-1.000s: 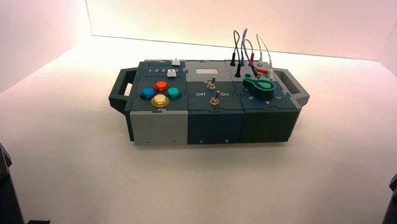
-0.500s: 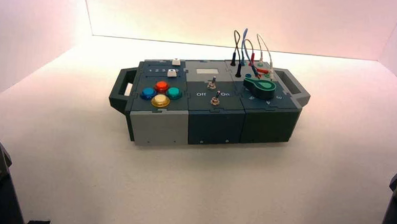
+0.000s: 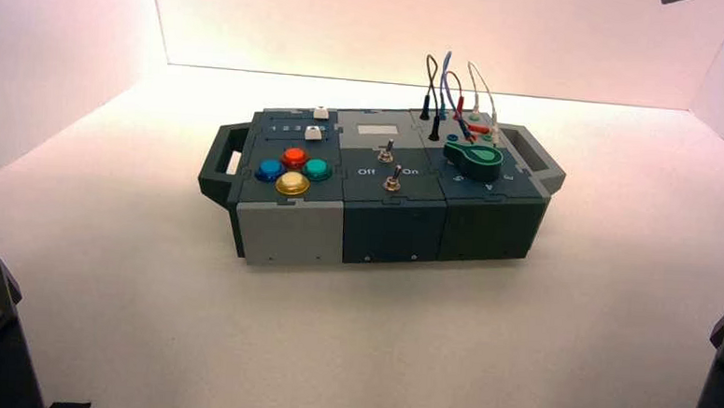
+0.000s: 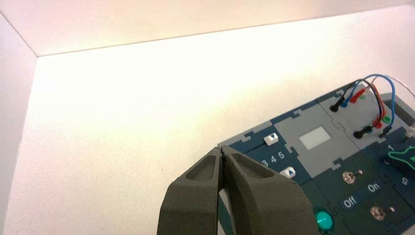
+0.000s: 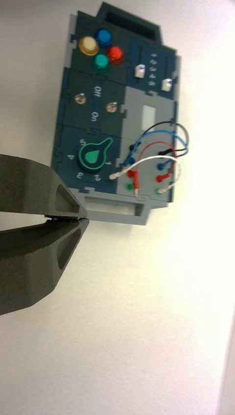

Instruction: Insert the white wire.

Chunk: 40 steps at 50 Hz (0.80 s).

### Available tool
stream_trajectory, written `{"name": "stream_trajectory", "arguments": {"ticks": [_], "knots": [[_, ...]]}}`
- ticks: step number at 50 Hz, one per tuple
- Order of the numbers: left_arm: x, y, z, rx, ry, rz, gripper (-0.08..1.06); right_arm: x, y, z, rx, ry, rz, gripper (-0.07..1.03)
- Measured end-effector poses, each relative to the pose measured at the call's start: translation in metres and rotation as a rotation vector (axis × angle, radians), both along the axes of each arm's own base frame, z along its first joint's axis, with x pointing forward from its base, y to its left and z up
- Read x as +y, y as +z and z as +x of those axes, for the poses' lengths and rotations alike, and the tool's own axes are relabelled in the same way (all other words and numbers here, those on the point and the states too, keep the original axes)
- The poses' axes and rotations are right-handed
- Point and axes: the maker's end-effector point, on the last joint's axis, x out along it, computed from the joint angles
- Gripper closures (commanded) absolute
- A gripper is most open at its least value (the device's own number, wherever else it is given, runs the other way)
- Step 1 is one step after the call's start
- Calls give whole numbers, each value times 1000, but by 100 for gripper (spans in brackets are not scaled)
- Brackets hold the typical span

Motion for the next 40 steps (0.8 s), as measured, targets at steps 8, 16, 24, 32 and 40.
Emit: {"name": "stream_trajectory", "arguments": {"ticks": [8, 16, 24, 32, 40], "knots": [[-4, -1, -3, 21, -31, 23, 101, 4, 0, 7, 77, 8, -2, 90], [-21, -2, -11, 35, -131, 70, 101, 11, -3, 11, 168, 56, -12, 79], [-31, -9, -17, 84, -196, 107, 101, 18, -6, 15, 218, 93, -5, 72], [-39, -13, -19, 139, -235, 129, 101, 25, -14, 19, 265, 135, -4, 68], [-52, -14, -25, 149, -309, 162, 101, 34, -29, 19, 325, 186, -26, 68]]}}
